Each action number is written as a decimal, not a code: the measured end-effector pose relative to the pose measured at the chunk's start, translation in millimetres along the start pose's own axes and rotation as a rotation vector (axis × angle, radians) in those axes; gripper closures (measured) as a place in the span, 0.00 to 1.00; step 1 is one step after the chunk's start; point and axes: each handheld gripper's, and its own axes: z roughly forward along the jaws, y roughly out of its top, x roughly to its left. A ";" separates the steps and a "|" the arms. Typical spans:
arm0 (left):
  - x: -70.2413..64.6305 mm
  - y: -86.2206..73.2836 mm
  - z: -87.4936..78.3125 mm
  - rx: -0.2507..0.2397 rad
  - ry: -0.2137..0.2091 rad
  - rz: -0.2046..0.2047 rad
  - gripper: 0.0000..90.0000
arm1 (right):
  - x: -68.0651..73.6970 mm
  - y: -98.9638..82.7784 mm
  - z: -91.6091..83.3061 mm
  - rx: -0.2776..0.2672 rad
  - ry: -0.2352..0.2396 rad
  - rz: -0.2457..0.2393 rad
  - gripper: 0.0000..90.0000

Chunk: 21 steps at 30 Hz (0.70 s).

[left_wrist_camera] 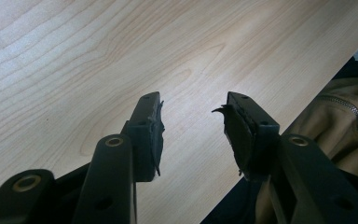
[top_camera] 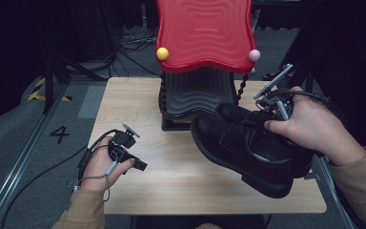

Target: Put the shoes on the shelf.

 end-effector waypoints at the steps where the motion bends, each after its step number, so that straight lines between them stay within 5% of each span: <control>1: 0.0 0.0 0.0 0.000 0.000 0.000 0.63 | 0.2 0.3 -4.3 -0.004 -0.002 -0.003 0.90; 21: 8.9 -17.7 -8.2 -0.024 0.006 -0.052 0.63 | 17.4 12.3 -98.3 -0.050 -0.021 0.012 0.90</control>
